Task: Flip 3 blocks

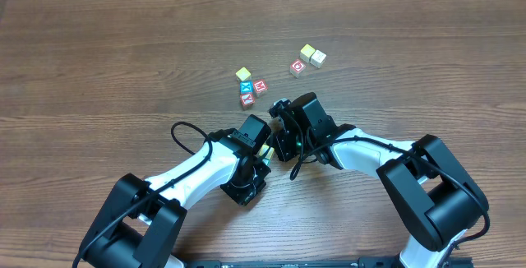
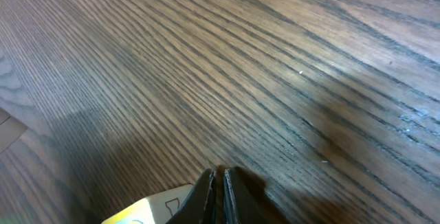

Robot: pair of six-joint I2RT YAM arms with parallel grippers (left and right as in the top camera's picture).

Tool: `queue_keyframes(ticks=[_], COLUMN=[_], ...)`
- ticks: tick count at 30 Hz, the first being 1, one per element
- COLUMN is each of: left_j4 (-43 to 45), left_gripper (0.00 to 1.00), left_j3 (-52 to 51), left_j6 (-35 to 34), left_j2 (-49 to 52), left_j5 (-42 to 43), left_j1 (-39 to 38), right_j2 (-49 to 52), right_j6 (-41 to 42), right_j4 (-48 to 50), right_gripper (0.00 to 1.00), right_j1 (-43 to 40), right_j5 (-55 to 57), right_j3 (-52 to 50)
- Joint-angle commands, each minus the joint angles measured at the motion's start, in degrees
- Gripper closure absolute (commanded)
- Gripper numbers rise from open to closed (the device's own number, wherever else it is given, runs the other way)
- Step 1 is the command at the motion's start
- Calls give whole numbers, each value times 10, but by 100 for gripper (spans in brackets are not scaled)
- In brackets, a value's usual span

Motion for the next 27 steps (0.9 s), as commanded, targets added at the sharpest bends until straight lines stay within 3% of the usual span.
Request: queue_keyframes(ticks=[1, 27], left_j4=[-4, -5], left_gripper=[96, 96], left_j3=[-2, -2], left_j6=[-8, -2], left_j2=[6, 6], left_j5=[-14, -26], left_j1=[-4, -4], right_j2=[26, 26], right_j6=[4, 26], right_j4=[-13, -21], right_gripper=[92, 92], right_j1=[-1, -5], right_j5=[-1, 42], right_j3=[-3, 0])
